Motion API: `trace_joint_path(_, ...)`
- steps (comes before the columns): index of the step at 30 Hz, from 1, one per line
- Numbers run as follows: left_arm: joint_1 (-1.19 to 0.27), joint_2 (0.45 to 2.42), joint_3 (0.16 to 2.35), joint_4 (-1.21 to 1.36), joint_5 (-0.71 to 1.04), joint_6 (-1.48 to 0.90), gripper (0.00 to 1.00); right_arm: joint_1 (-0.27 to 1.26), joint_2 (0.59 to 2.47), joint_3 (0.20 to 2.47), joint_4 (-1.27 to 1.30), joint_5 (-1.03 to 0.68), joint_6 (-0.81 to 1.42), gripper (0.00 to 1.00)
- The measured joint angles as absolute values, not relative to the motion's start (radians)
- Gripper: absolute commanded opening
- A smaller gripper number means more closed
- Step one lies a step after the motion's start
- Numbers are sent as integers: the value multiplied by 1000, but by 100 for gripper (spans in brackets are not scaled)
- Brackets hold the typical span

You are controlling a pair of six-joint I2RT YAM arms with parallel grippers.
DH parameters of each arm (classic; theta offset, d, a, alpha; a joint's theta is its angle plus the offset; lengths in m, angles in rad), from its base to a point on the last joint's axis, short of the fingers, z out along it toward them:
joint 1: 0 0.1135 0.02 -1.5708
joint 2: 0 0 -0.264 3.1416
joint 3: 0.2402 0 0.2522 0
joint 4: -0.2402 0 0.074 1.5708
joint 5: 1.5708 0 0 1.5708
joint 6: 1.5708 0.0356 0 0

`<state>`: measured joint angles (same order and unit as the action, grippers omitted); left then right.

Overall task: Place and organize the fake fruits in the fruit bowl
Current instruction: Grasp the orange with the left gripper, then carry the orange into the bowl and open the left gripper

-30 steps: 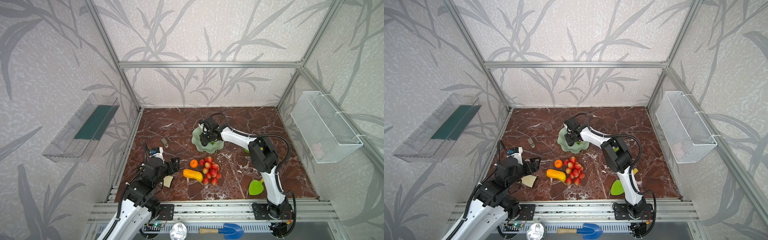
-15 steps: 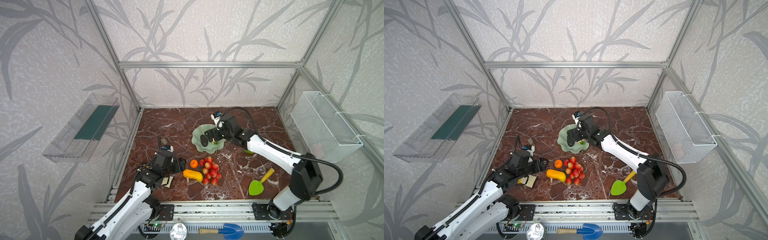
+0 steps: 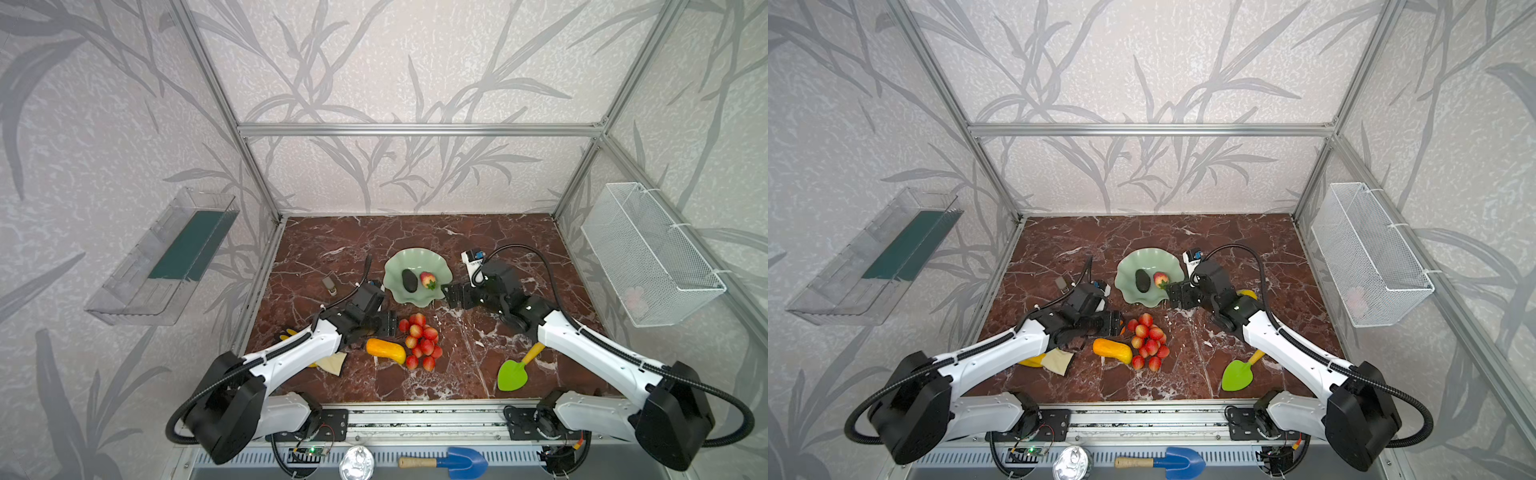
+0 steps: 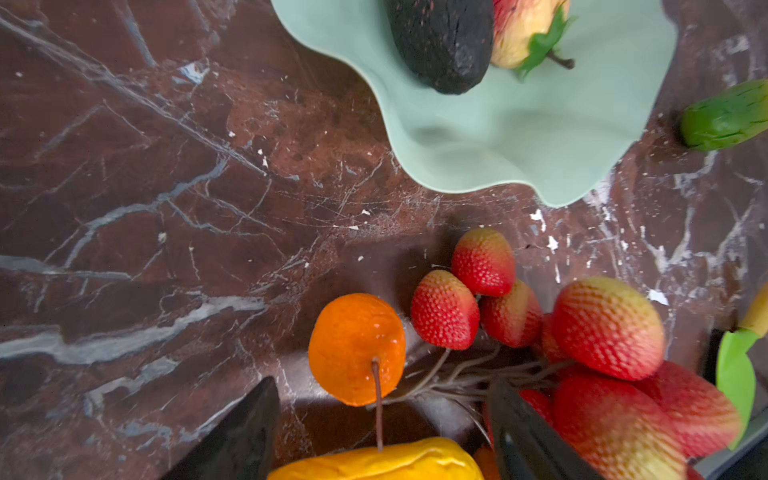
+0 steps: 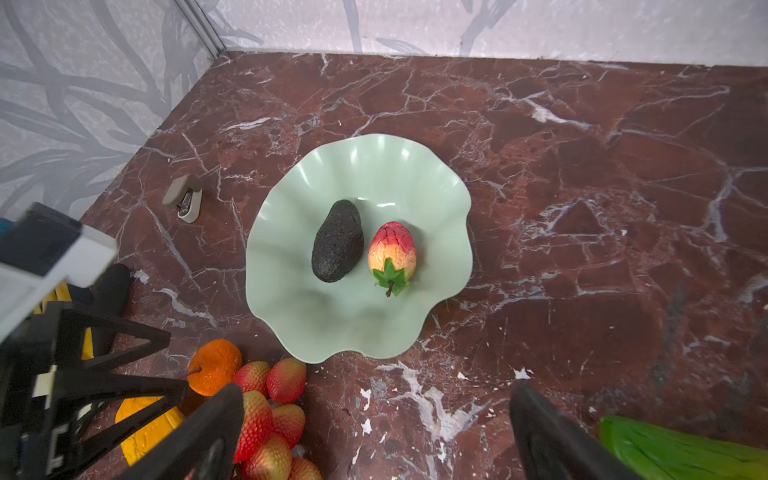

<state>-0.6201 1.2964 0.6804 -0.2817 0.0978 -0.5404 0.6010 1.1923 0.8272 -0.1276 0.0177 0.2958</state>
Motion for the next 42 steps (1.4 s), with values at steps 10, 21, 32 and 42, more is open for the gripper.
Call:
trace_joint_path(10, -620, 1482, 725, -258, 93, -543, 49, 575, 1142, 812, -127, 18, 297, 99)
trace_joint_path(21, -617, 1370, 738, -289, 60, -528, 43, 550, 1087, 777, -127, 19, 296, 99)
trace_joint_path(32, -585, 1509, 1157, -300, 81, -375, 42, 508, 1040, 740, -142, 18, 296, 99)
trace_joint_path(42, -572, 1954, 1442, -348, 165, -327, 45, 490, 926, 709, -198, 27, 296, 99)
